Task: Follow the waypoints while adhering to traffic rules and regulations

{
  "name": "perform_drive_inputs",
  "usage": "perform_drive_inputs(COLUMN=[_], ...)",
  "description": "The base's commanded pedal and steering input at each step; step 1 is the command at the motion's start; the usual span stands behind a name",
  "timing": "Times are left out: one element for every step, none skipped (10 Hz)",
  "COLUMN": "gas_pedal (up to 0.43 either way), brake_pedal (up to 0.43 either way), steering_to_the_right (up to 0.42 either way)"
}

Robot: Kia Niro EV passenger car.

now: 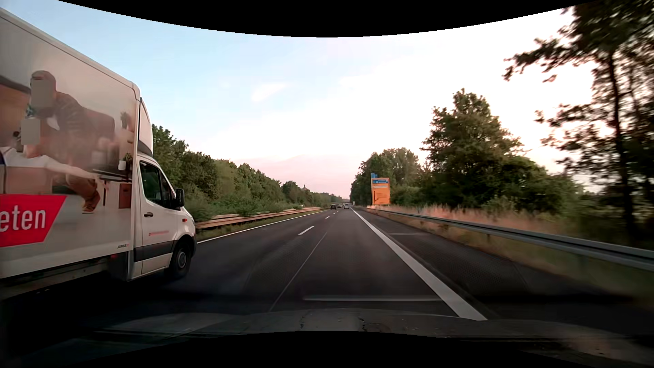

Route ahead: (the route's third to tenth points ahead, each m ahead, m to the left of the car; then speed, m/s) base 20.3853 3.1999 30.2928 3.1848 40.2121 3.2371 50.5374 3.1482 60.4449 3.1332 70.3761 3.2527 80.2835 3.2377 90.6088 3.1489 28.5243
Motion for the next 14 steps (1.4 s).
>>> perform_drive_inputs(gas_pedal=[0.150, 0.150, 0.150, 0.150, 0.150, 0.150, 0.150, 0.150, 0.150, 0.150, 0.150, 0.150, 0.150, 0.150], brake_pedal=[0.000, 0.000, 0.000, 0.000, 0.000, 0.000, 0.000, 0.000, 0.000, 0.000, 0.000, 0.000, 0.000, 0.000], steering_to_the_right=[-0.004, -0.004, -0.004, -0.004, -0.004, -0.004, -0.004, -0.004, -0.005, -0.004, -0.004, -0.004, -0.004, -0.004])
